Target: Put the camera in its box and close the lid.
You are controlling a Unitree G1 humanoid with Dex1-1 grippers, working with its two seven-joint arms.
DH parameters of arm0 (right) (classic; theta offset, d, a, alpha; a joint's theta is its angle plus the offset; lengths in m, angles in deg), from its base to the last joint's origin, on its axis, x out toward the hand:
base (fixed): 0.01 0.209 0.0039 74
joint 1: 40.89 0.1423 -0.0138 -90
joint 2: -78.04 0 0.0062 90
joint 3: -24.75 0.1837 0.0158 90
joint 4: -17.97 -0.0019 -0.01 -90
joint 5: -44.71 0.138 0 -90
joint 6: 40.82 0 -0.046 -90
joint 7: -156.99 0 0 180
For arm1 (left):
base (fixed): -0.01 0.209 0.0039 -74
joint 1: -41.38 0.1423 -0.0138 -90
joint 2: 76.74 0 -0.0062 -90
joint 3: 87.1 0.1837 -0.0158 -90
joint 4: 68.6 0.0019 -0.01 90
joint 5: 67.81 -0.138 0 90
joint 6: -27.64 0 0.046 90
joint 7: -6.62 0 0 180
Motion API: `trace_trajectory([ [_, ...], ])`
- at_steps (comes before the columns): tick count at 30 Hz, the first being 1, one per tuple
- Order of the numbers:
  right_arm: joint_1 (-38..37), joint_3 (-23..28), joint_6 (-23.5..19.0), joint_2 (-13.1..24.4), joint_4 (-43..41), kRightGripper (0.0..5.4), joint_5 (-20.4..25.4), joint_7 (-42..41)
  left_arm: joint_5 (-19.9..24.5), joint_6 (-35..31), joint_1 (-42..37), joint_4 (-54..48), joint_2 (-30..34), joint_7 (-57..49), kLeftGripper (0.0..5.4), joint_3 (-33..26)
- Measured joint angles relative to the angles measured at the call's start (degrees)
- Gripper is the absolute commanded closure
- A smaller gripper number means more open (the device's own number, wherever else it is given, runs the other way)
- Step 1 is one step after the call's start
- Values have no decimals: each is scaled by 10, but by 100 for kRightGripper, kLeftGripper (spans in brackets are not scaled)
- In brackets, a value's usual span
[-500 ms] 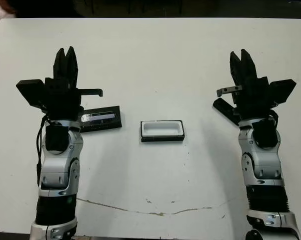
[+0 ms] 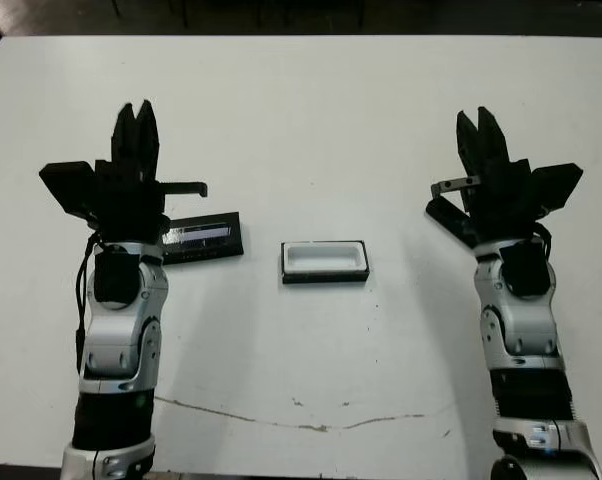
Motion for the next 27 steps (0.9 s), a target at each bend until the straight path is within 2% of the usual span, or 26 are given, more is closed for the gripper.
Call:
trace_trajectory([
  [4, 2, 21, -2, 38, -9, 540, 23, -34, 0, 2, 2, -3, 0, 0, 539, -4],
  [8, 6, 43, -35, 118, -20, 540, 37, -92, 1, 2, 7, -9, 0, 2, 539, -6],
  [10, 8, 49, -64, 158, -24, 518, 41, -120, 1, 2, 9, -12, 1, 4, 540, -8],
  [14, 8, 54, -132, 227, -30, 437, 48, -181, 2, 2, 15, -17, 3, 6, 540, -10],
  [17, 7, 51, -169, 256, -32, 371, 56, -224, -1, 3, 21, -18, 6, 6, 540, -11],
  [23, -14, 23, -274, 277, -61, 238, 73, -282, -6, 4, 23, -18, 8, 6, 540, -10],
  [27, -33, 10, -296, 281, -79, 153, 76, -304, -8, 4, 23, -18, 8, 6, 540, -10],
])
